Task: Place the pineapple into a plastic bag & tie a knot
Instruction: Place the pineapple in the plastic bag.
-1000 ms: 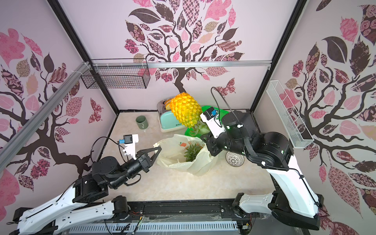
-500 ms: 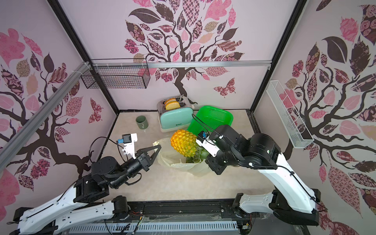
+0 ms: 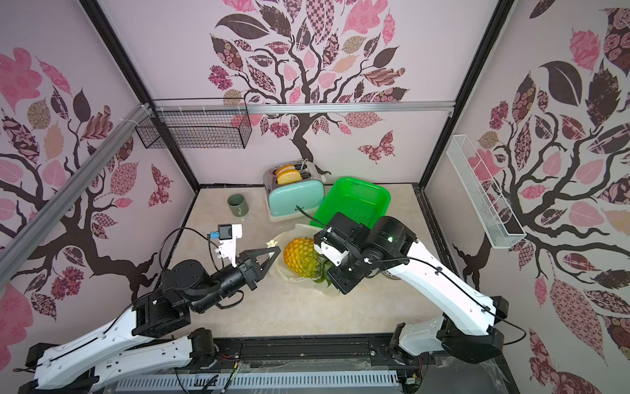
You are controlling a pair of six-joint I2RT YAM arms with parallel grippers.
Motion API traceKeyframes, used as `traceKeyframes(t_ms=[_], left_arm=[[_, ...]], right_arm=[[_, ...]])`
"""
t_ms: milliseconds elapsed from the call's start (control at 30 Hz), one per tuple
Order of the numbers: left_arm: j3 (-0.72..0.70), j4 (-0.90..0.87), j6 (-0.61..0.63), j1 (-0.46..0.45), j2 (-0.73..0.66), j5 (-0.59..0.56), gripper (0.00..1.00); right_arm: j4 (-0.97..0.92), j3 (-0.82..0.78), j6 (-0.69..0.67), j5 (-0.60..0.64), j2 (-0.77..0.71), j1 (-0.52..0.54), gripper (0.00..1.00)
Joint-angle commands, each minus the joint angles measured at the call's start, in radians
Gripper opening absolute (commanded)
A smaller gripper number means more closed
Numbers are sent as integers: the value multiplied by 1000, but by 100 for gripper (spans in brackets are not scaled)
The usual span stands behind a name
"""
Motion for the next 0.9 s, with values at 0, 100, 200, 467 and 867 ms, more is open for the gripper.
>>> traceKeyframes(t_ms=[0,100,200,467,867], left_arm=[[20,45,15,4,-4,38,0],[19,45,18,4,-12,43,0],[16,42,19,3,-22,44,0],[-5,35,-7,3,-42,42,0],[-5,32,-9,3,-42,36,0]], right_arm=[[35,19,27,17,29,3,0],[52,-7,43,34,46,3,0],[76,-47,46,30,59,4,0],[152,-50,71,71,97,-7,46],[228,-2,107,129,67,-10,55]])
